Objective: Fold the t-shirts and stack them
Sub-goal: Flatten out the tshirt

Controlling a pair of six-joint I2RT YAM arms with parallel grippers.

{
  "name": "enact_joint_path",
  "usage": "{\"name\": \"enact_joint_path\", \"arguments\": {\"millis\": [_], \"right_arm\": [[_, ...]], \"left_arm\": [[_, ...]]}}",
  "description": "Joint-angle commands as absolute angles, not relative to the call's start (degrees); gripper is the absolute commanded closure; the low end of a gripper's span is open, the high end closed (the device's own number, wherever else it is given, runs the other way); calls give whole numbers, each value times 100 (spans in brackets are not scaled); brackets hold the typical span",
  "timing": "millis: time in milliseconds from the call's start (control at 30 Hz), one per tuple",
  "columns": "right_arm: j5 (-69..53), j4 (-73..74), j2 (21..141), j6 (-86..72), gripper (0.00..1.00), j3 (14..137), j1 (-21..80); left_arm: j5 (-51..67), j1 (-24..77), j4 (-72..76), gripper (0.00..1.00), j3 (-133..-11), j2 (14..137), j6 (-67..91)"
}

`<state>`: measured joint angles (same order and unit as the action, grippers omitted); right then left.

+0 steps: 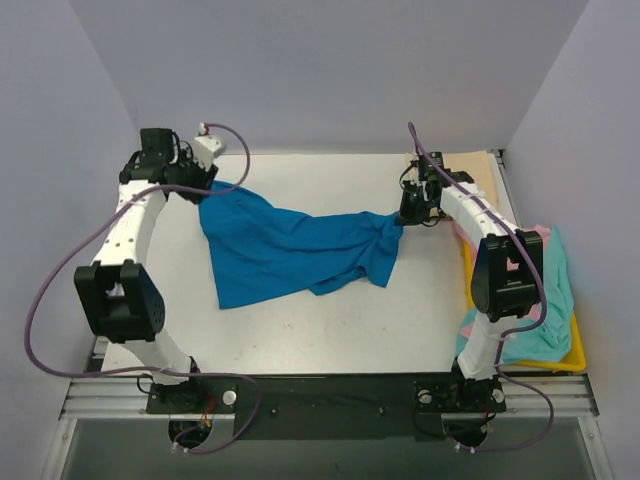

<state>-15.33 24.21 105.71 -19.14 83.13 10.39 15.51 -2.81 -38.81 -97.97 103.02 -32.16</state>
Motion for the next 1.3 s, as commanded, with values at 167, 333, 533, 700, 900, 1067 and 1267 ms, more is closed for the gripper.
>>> {"name": "enact_joint_path", "arguments": {"millis": [167,333,533,700,900,1067,1267], "right_arm": [[-117,3032,10688,-1802,42,8456,993],[-225,2980,10126,-1661,37,7658,1002],[-493,2532,9492,-2275,39,6444,1370],[-88,2145,9895,-2593,38,6266,1985],[430,2425,10669,-2856,41,6434,2180],[167,2329,10776,-2865,80,6118,2162],[53,2267,9794,-2866,100,5871,1777]], "left_arm": [[2410,852,-5177,40,-5769,7796,-5889],[2206,879,-4668,26,-5160,7787,-5810],[1979,879,-3904,20,-4685,7998,-5608],[1635,958,-3306,19,-4439,8165,-5607],[1310,1072,-3025,20,-4088,8253,-5757],[871,1125,-2506,33,-3762,8376,-5678],[431,1099,-2531,100,-4279,8534,-5082]]}}
